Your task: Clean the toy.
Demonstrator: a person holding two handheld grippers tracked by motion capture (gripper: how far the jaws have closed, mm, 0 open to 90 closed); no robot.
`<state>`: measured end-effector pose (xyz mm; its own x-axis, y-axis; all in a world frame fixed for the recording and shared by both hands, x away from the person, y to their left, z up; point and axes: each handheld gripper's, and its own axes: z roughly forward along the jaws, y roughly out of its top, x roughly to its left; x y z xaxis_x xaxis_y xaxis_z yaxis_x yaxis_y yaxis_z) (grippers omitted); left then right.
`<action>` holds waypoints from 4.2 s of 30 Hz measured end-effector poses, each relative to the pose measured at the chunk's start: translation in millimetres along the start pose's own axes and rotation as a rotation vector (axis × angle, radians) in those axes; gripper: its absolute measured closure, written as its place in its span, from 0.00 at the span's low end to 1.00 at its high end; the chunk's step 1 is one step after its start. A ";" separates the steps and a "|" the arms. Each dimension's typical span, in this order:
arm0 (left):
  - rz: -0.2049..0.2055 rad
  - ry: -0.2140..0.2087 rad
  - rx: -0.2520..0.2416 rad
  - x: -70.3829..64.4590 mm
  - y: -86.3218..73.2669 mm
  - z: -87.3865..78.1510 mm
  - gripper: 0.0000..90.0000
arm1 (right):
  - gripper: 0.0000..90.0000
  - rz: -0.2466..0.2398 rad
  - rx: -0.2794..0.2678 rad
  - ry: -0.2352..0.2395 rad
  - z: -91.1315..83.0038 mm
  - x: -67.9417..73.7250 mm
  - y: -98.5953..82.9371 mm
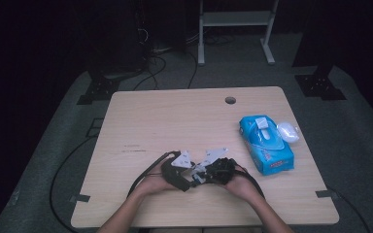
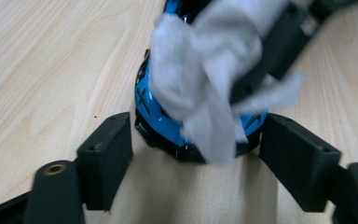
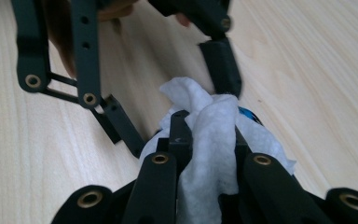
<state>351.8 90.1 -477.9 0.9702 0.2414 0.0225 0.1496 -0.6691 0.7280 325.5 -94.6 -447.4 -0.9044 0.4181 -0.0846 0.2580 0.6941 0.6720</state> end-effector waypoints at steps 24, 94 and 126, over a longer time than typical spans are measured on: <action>0.040 0.019 -0.007 -5.4 8.3 10.3 0.27 | 0.88 0.041 -0.015 0.010 -11.6 -5.4 -6.9; -0.006 -0.004 0.006 -3.7 8.4 10.6 0.26 | 0.67 0.109 -0.034 -0.124 -20.2 -21.7 -5.8; 0.012 0.001 0.005 -5.2 9.2 10.5 0.27 | 0.91 0.079 -0.018 -0.197 -6.4 -13.0 -5.4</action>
<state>350.1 75.3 -478.6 0.9717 0.2342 0.0315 0.1392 -0.6750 0.7245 333.6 -107.6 -445.2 -0.7973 0.5786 -0.1721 0.3177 0.6446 0.6954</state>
